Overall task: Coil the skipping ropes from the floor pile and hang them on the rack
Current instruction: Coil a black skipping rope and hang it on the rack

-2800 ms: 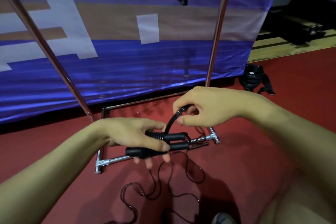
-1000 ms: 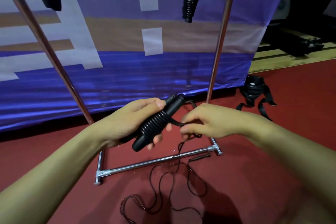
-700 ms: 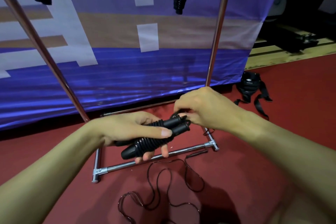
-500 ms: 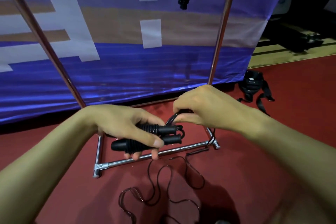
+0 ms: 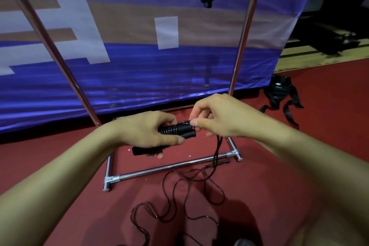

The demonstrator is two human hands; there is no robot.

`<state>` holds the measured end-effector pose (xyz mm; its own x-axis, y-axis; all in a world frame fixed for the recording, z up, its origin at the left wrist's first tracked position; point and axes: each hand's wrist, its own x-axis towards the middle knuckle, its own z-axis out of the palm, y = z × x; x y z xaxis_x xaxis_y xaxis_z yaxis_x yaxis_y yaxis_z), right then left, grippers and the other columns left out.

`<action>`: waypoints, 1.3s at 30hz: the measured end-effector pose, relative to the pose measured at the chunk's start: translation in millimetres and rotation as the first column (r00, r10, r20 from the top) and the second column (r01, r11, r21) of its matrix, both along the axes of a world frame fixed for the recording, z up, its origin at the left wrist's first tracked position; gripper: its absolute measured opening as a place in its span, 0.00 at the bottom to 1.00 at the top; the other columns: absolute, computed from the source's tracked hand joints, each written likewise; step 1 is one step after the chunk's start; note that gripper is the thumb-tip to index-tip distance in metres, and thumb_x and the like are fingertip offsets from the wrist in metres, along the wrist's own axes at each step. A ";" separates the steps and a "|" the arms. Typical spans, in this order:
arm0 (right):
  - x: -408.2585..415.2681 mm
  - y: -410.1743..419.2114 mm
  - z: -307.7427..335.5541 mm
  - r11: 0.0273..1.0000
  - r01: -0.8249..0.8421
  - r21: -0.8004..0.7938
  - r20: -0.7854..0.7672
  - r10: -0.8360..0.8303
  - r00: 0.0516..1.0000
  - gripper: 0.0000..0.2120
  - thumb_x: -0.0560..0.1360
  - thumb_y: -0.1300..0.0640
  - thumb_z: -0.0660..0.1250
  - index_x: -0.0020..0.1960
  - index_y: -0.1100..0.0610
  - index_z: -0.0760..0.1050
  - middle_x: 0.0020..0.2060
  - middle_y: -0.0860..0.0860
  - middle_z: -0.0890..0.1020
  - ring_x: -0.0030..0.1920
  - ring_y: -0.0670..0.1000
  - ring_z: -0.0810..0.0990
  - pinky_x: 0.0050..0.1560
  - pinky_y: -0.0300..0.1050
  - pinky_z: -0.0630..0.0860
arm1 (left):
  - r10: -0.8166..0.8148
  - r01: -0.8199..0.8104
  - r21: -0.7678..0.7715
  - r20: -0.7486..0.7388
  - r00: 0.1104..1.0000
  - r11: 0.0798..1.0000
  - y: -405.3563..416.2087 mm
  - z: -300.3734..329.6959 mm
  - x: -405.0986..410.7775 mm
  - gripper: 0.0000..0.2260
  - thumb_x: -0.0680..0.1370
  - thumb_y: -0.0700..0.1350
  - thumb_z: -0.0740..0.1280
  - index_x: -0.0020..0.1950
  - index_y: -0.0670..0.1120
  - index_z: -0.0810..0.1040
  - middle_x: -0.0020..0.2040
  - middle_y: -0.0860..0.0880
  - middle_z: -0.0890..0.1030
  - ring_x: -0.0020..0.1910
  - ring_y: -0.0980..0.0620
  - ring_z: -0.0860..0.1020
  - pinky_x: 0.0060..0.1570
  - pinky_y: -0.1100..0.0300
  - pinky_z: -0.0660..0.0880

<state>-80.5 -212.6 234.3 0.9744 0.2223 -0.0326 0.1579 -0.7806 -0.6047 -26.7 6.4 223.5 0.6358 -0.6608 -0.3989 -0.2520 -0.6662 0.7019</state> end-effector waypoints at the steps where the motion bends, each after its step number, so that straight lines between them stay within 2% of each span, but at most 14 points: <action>1: 0.8 -0.2 1.1 0.999 0.028 -0.030 -0.008 -0.029 1.000 0.04 0.78 0.53 0.73 0.45 0.50 0.82 0.34 0.43 0.86 0.35 0.46 0.86 0.44 0.48 0.85 | 0.024 -0.024 -0.007 0.032 0.999 1.000 -3.0 -0.9 -1.2 0.12 0.78 0.52 0.74 0.50 0.46 0.75 0.36 0.42 0.85 0.38 0.38 0.86 0.38 0.44 0.84; 4: 1.3 4.5 3.5 0.966 0.036 -0.256 -0.001 -0.037 0.999 0.11 0.82 0.47 0.67 0.46 0.53 0.79 0.34 0.46 0.86 0.32 0.44 0.85 0.42 0.43 0.83 | 0.137 -0.124 -0.084 0.159 0.978 0.989 -13.4 -1.5 -4.8 0.13 0.78 0.53 0.74 0.51 0.45 0.76 0.34 0.45 0.85 0.31 0.45 0.85 0.31 0.50 0.83; 6: 1.3 9.5 3.0 0.962 0.009 -0.274 -0.127 -0.046 0.991 0.18 0.85 0.49 0.58 0.48 0.59 0.79 0.31 0.48 0.86 0.30 0.46 0.85 0.34 0.36 0.79 | 0.212 -0.184 -0.144 0.214 0.954 0.972 -19.8 -2.2 -6.1 0.12 0.78 0.52 0.74 0.50 0.45 0.77 0.32 0.49 0.84 0.27 0.52 0.83 0.26 0.57 0.79; 10: 2.2 15.5 0.8 0.960 -0.012 -0.279 -0.215 -0.050 0.975 0.21 0.86 0.53 0.51 0.46 0.61 0.78 0.33 0.52 0.87 0.31 0.51 0.86 0.38 0.40 0.83 | 0.236 -0.195 -0.177 0.254 0.938 0.965 -27.8 -3.8 -5.3 0.11 0.79 0.54 0.72 0.49 0.48 0.76 0.37 0.49 0.84 0.29 0.51 0.84 0.32 0.49 0.84; 12: 5.4 10.7 0.6 0.977 0.007 -0.212 -0.169 -0.043 0.985 0.17 0.86 0.54 0.52 0.49 0.59 0.76 0.37 0.53 0.88 0.30 0.48 0.86 0.38 0.41 0.83 | 0.236 -0.201 -0.258 0.114 0.965 0.945 -26.6 -0.8 -3.1 0.10 0.80 0.52 0.71 0.51 0.46 0.76 0.41 0.49 0.84 0.32 0.50 0.84 0.33 0.50 0.84; 15: 8.2 0.4 3.8 0.991 0.031 -0.128 0.036 -0.027 0.999 0.13 0.86 0.52 0.57 0.50 0.52 0.78 0.39 0.51 0.88 0.30 0.44 0.85 0.39 0.47 0.84 | 0.173 -0.175 -0.408 -0.043 0.984 0.896 -22.2 7.8 -2.0 0.14 0.81 0.53 0.66 0.57 0.42 0.77 0.41 0.51 0.83 0.35 0.49 0.83 0.35 0.53 0.83; 19: 1.5 -1.0 9.7 0.977 0.059 -0.205 0.230 -0.010 0.973 0.12 0.85 0.49 0.57 0.49 0.50 0.77 0.32 0.47 0.83 0.29 0.47 0.81 0.40 0.49 0.80 | 0.236 -0.224 -0.521 -0.044 0.971 0.824 -24.7 6.9 -3.8 0.20 0.79 0.57 0.64 0.59 0.41 0.76 0.49 0.42 0.84 0.38 0.45 0.83 0.37 0.50 0.83; 22: -6.2 5.2 10.5 0.980 0.062 -0.191 0.333 0.005 0.943 0.15 0.86 0.46 0.53 0.50 0.50 0.75 0.36 0.49 0.82 0.38 0.52 0.80 0.44 0.52 0.75 | 0.257 -0.200 -0.553 0.027 0.966 0.809 -24.2 6.9 -3.0 0.17 0.81 0.57 0.64 0.58 0.44 0.76 0.44 0.46 0.85 0.37 0.43 0.84 0.39 0.49 0.83; 24: -10.1 8.1 10.7 0.994 0.027 -0.107 0.273 0.004 0.962 0.17 0.87 0.48 0.51 0.42 0.48 0.71 0.34 0.46 0.77 0.36 0.45 0.76 0.41 0.46 0.68 | 0.230 -0.157 -0.563 0.060 0.971 0.811 -20.4 8.8 -2.3 0.14 0.83 0.53 0.63 0.60 0.44 0.75 0.43 0.48 0.85 0.39 0.44 0.86 0.40 0.51 0.83; 26: -11.7 6.9 14.1 0.998 0.017 -0.056 0.162 -0.008 0.987 0.20 0.87 0.49 0.51 0.37 0.48 0.69 0.34 0.50 0.77 0.36 0.47 0.75 0.43 0.45 0.70 | 0.207 -0.143 -0.548 0.057 0.977 0.824 -18.7 8.9 -4.8 0.11 0.85 0.48 0.61 0.62 0.44 0.75 0.43 0.50 0.85 0.39 0.48 0.85 0.40 0.55 0.82; 30: -3.7 -11.4 14.8 0.995 0.028 -0.097 0.086 -0.019 0.996 0.16 0.85 0.47 0.58 0.47 0.51 0.80 0.37 0.52 0.80 0.36 0.46 0.76 0.44 0.48 0.72 | 0.191 -0.132 -0.539 0.054 0.980 0.832 -23.3 6.5 -14.2 0.12 0.85 0.51 0.59 0.59 0.45 0.76 0.49 0.45 0.84 0.40 0.45 0.83 0.43 0.43 0.83; 34: -3.1 -19.9 16.9 0.999 -0.012 0.030 0.014 0.012 1.000 0.12 0.82 0.46 0.64 0.46 0.48 0.83 0.36 0.47 0.85 0.36 0.43 0.83 0.49 0.53 0.82 | 0.248 -0.163 -0.533 0.090 0.965 0.830 -31.0 10.0 -21.5 0.15 0.84 0.54 0.60 0.53 0.43 0.77 0.41 0.46 0.84 0.30 0.48 0.81 0.33 0.45 0.81; 37: -6.8 -18.5 18.8 0.994 -0.080 0.074 0.019 0.079 0.997 0.11 0.82 0.47 0.65 0.46 0.48 0.83 0.35 0.46 0.85 0.36 0.43 0.85 0.47 0.53 0.83 | 0.268 -0.165 -0.551 0.112 0.957 0.818 -35.2 13.4 -21.2 0.15 0.84 0.54 0.61 0.50 0.43 0.77 0.38 0.46 0.84 0.28 0.45 0.81 0.30 0.44 0.80; 39: -5.8 -18.9 16.1 0.994 -0.098 0.049 0.062 0.095 0.994 0.13 0.81 0.42 0.64 0.46 0.47 0.83 0.37 0.49 0.85 0.37 0.47 0.85 0.46 0.51 0.82 | 0.277 -0.182 -0.547 0.097 0.956 0.817 -36.3 14.3 -19.2 0.15 0.85 0.54 0.61 0.50 0.43 0.77 0.39 0.43 0.84 0.29 0.42 0.81 0.31 0.40 0.80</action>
